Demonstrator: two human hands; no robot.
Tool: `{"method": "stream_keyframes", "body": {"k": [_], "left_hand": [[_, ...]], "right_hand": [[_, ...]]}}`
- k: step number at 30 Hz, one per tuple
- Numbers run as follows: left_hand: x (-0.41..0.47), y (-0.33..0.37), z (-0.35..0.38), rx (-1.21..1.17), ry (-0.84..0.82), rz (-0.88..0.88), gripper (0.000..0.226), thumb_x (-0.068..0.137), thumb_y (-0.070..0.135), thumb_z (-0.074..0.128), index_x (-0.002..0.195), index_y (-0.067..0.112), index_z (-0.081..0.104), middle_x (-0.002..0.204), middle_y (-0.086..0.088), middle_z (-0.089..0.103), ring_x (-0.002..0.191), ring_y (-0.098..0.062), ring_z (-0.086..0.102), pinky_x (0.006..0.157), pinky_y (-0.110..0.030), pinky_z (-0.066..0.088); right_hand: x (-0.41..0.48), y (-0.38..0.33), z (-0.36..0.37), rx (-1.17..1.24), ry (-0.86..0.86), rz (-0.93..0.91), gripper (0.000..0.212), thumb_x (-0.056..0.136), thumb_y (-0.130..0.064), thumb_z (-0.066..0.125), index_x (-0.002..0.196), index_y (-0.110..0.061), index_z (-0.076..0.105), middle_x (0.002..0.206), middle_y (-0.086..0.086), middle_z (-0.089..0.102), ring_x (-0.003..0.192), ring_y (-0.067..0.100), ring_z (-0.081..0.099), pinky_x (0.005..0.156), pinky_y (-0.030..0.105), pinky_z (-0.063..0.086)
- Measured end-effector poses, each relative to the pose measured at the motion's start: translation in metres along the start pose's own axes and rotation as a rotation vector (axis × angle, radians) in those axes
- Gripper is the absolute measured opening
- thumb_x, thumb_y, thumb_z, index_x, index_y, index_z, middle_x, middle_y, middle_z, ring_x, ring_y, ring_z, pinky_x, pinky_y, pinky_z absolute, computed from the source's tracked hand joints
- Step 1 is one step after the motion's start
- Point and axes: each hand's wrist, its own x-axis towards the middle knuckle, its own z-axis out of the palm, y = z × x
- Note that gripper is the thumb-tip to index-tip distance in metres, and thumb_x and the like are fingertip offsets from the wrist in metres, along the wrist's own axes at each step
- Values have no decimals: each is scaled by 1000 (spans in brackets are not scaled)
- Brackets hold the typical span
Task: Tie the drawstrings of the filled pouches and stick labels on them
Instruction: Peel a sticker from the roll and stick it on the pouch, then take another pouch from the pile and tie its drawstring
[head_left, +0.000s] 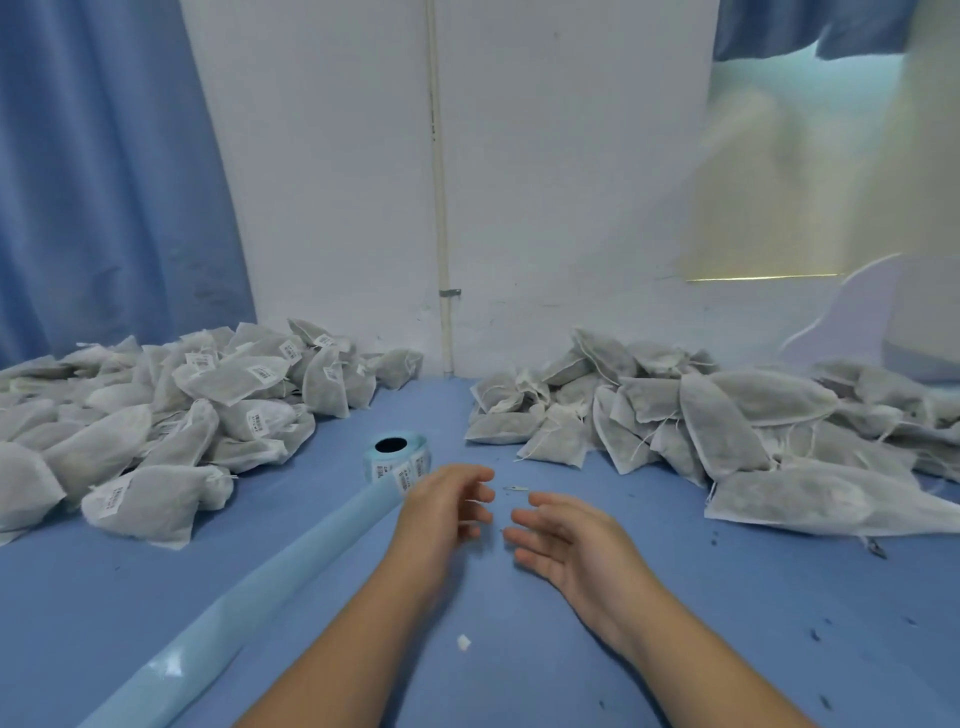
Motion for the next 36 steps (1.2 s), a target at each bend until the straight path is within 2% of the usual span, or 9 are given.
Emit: {"method": "stream_keyframes", "body": {"k": [6, 10, 13, 16, 18, 22, 27, 32, 36], "left_hand": [[21, -33, 17, 697, 18, 372, 19, 91, 22, 59, 74, 27, 66, 69, 17, 65, 65, 1, 56, 60, -11, 39], [33, -37, 13, 605, 106, 347, 21, 92, 20, 57, 74, 27, 67, 70, 17, 65, 68, 3, 56, 57, -11, 36], [36, -38, 14, 571, 154, 267, 19, 92, 19, 56, 77, 26, 65, 72, 9, 65, 65, 1, 55, 54, -11, 35], [38, -41, 15, 633, 118, 250, 20, 91, 15, 54, 76, 26, 63, 73, 8, 63, 65, 1, 53, 57, -7, 37], [39, -41, 15, 652, 91, 254, 21, 90, 15, 54, 75, 27, 62, 72, 7, 62, 66, 3, 53, 58, -7, 37], [41, -42, 13, 658, 79, 242, 22, 90, 15, 53, 74, 28, 61, 71, 8, 62, 69, 7, 53, 57, -9, 37], [41, -43, 14, 663, 87, 238, 22, 90, 17, 52, 74, 27, 63, 73, 9, 63, 70, -2, 55, 59, -16, 37], [41, -43, 13, 680, 90, 243, 21, 90, 18, 51, 75, 28, 62, 75, 8, 62, 71, -5, 55, 59, -18, 38], [38, -41, 14, 673, 92, 258, 19, 92, 19, 51, 79, 28, 61, 80, 8, 61, 76, -4, 55, 61, -18, 36]], "right_hand": [[10, 0, -15, 53, 58, 11, 16, 91, -3, 54, 106, -2, 60, 93, 18, 69, 89, 33, 69, 72, 36, 57], [25, -8, -20, -37, 111, 139, 8, 91, -5, 54, 94, 2, 58, 86, 21, 62, 69, 32, 69, 59, 36, 58], [45, -32, -18, -394, 1, 270, 16, 90, -16, 58, 102, -5, 58, 87, 16, 67, 60, 29, 67, 53, 31, 54], [88, -51, -13, -788, 100, 162, 14, 91, -21, 57, 99, -9, 56, 87, 11, 61, 61, 25, 61, 60, 32, 54], [126, -57, -9, -1114, 255, -26, 17, 91, -25, 52, 98, -10, 54, 93, 12, 59, 76, 27, 59, 72, 36, 50], [177, -48, 0, -1524, 417, -185, 45, 91, -39, 45, 129, -16, 45, 133, 17, 45, 120, 31, 46, 88, 35, 39], [189, -26, -1, -1679, 505, -150, 49, 91, -47, 46, 132, -20, 47, 139, 17, 37, 124, 34, 42, 97, 40, 39], [180, -23, -7, -1635, 463, -216, 50, 86, -37, 58, 129, -16, 46, 135, 19, 39, 121, 37, 44, 96, 37, 40], [153, -31, -16, -1528, 374, -306, 26, 80, -32, 63, 96, -15, 49, 110, 13, 55, 95, 28, 53, 71, 30, 39]]}}
